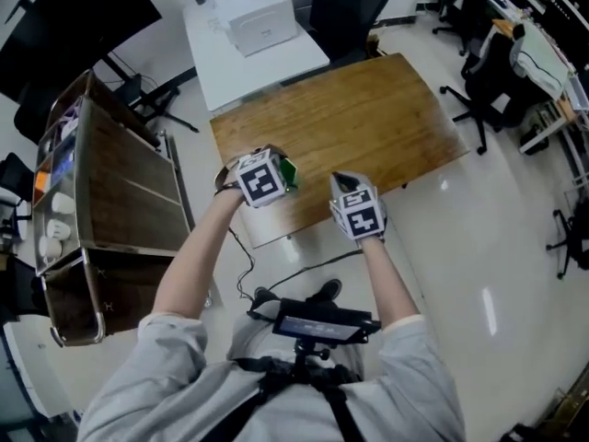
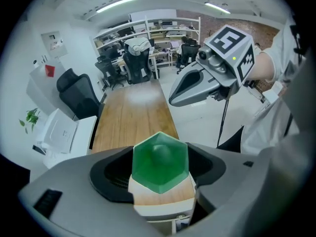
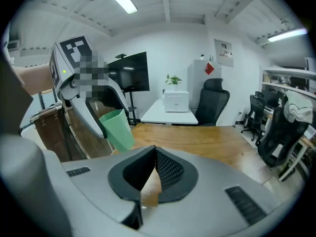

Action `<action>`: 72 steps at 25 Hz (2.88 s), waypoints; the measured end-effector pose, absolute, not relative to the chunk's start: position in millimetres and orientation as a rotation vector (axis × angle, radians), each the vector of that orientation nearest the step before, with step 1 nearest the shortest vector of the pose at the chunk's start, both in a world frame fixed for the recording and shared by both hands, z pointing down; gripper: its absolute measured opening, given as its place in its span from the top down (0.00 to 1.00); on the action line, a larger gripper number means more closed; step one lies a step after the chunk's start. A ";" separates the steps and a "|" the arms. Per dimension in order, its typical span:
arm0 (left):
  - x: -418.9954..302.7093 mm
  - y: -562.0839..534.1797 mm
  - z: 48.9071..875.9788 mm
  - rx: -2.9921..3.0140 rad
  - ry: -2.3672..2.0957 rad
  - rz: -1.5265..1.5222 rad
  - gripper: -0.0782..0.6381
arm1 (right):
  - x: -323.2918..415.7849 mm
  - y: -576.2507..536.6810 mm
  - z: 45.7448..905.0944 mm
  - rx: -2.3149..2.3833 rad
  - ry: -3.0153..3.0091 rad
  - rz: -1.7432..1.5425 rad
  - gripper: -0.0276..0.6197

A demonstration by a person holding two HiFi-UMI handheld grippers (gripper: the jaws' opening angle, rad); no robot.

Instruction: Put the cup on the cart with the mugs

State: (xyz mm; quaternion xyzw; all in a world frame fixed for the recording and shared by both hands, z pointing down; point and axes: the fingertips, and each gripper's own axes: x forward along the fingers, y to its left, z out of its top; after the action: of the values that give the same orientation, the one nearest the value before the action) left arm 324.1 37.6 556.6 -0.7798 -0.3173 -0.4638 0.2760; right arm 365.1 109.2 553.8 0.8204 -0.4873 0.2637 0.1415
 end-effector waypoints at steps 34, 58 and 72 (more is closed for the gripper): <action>-38.0 -278.0 492.0 -2.412 -0.322 -1.474 0.43 | 22.4 -302.7 485.4 1.782 -2.132 0.473 0.95; -131.3 -453.9 384.7 -2.570 0.391 -1.663 0.43 | -79.6 -444.3 387.2 1.144 -2.534 0.200 0.95; -168.7 -553.6 413.4 -2.621 0.465 -1.774 0.43 | -124.4 -516.1 380.7 1.078 -2.486 0.155 0.95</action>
State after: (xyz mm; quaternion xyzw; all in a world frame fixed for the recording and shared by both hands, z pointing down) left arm -168.7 -553.6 413.4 -0.8190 0.1454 -0.5543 -0.0286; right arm -124.4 -516.1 380.7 0.3880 -0.8951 0.0557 0.2124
